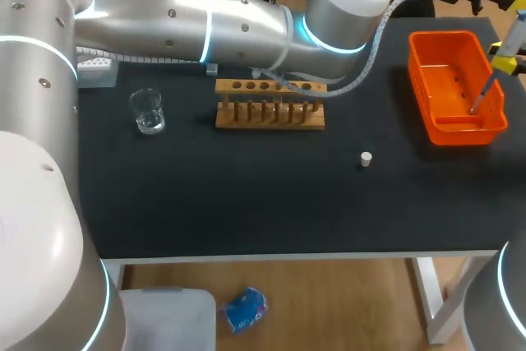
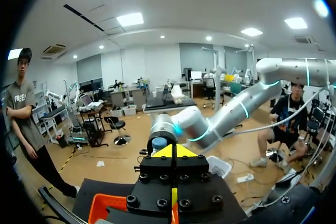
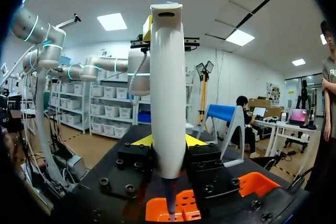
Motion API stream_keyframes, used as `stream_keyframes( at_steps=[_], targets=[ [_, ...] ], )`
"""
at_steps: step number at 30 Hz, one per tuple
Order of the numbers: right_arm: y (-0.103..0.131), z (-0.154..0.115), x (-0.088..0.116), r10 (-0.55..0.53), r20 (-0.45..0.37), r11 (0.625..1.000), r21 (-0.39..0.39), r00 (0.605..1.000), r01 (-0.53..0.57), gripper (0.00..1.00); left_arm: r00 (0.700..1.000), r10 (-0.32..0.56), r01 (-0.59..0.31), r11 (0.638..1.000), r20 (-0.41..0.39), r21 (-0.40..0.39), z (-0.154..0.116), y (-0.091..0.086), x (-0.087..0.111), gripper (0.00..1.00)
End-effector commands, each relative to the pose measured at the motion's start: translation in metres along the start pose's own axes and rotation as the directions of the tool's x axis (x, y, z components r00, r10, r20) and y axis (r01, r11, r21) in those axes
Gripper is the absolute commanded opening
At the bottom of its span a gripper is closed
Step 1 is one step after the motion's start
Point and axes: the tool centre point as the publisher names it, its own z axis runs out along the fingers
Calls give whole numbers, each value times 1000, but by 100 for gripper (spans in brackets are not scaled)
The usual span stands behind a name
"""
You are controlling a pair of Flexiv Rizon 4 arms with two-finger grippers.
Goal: Invert the test tube, pick up the pipette, mount the tip to pipette, aspirate from beaker and dispense into the tube, eject the tip, return the pipette, and cap with the stopper.
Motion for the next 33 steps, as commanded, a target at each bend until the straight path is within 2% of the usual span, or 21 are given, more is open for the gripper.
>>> stream_keyframes(
  at_steps=[1, 12, 21, 33],
  targets=[
    [0, -1, -1, -1, -5, 1000, -1, 1000, 1, 0, 1000, -3, 3, 1000, 15, 2, 2, 1, 3, 0],
    [0, -1, -1, -1, -5, 1000, -1, 1000, 1, 0, 999, -29, 30, 999, 41, -12, 1, 8, -10, 0],
    [0, -1, -1, -1, -5, 1000, -1, 1000, 1, 0, 999, -23, 23, 1000, 29, -11, 5, 7, -22, 0],
    [0, -1, -1, -1, -5, 1000, -1, 1000, 1, 0, 999, -38, 38, 999, 25, -14, 9, 11, -21, 0]
  ],
)
